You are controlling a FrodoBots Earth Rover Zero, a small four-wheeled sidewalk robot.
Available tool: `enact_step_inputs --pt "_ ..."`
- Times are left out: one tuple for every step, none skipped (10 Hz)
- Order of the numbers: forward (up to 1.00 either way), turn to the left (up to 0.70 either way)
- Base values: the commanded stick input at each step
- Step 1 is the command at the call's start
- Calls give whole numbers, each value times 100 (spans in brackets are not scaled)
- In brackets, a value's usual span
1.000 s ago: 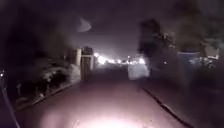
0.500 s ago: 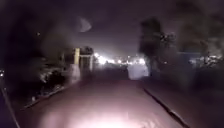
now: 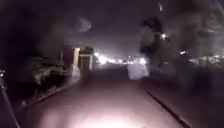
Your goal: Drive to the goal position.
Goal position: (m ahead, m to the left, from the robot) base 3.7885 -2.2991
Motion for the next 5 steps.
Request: enact_step_inputs --pt "50 0" --pt "50 0" --pt "50 0" --pt "50 1" --pt "50 7"
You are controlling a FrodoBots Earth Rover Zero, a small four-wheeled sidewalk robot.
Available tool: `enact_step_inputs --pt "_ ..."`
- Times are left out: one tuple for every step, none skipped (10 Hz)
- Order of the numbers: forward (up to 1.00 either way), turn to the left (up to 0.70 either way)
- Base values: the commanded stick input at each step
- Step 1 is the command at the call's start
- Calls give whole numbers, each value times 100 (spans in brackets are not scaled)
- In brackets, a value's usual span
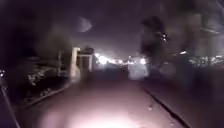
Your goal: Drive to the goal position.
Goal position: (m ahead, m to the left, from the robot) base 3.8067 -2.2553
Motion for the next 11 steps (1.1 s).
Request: enact_step_inputs --pt "50 7" --pt "50 1" --pt "50 0" --pt "50 0" --pt "50 13" --pt "50 42" --pt "50 49" --pt "50 12" --pt "50 4" --pt "50 0" --pt "50 0"
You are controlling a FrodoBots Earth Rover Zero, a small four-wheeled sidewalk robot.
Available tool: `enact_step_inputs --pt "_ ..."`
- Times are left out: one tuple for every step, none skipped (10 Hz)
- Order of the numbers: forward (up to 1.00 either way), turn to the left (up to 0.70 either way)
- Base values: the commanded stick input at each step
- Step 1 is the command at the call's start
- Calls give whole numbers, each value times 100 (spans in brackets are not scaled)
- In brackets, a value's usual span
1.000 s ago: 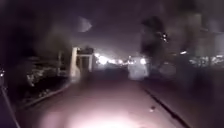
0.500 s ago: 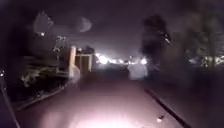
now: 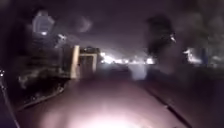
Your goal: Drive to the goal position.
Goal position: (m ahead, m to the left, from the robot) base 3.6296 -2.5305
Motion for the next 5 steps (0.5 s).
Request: enact_step_inputs --pt "50 0" --pt "50 0" --pt "50 0" --pt "50 0" --pt "50 0"
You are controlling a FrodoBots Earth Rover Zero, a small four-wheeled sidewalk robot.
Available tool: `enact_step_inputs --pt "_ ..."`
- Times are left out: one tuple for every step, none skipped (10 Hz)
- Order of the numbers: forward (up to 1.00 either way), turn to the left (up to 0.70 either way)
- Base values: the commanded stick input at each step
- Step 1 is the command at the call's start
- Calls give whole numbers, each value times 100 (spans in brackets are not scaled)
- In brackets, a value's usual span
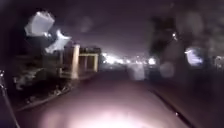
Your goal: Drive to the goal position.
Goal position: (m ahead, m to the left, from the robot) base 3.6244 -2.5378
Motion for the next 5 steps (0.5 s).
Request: enact_step_inputs --pt "50 3" --pt "50 13" --pt "50 -17" --pt "50 -50" --pt "50 -50"
